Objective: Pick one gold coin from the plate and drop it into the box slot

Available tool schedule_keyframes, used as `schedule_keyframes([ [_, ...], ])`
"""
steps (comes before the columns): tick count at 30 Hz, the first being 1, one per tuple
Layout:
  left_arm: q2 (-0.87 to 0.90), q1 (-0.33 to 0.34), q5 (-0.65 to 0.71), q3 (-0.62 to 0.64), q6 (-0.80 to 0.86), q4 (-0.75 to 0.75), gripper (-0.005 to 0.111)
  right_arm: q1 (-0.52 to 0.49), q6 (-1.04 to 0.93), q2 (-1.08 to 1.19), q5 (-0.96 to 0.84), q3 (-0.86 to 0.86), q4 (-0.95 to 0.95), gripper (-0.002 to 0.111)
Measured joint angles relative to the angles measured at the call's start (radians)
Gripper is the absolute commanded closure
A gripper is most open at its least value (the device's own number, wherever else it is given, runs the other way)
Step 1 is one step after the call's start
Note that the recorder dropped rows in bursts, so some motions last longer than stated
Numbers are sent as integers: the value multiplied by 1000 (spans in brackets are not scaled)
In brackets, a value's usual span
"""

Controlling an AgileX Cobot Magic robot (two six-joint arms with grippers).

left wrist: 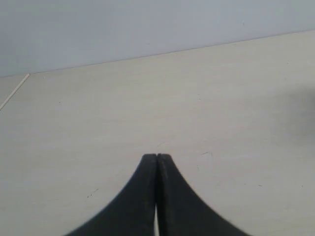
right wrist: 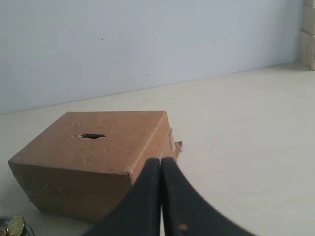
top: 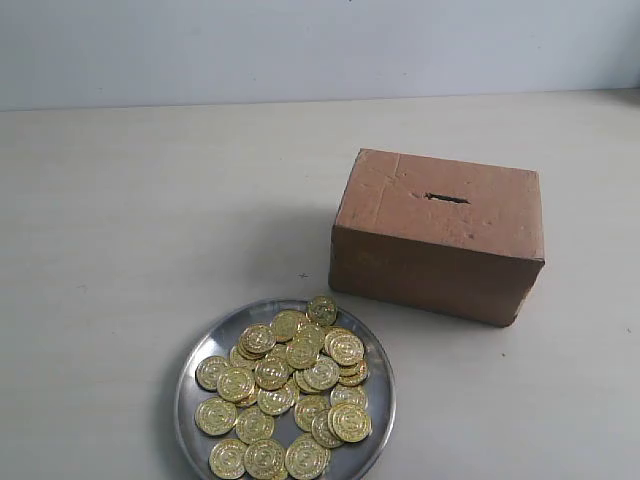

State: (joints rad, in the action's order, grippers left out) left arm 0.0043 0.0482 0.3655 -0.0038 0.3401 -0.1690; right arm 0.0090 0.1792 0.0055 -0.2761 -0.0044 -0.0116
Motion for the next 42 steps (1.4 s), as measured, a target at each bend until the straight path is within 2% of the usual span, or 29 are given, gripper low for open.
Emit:
schedule_keyframes([
  [25,0,0,0,0,0,0,107,0,0,0,84,0,17,108],
  [34,0,0,0,0,0,0,107,0,7,0,287,0,-215,108],
  [42,0,0,0,0,0,0,107,0,9,22,159,-98,-246,108],
])
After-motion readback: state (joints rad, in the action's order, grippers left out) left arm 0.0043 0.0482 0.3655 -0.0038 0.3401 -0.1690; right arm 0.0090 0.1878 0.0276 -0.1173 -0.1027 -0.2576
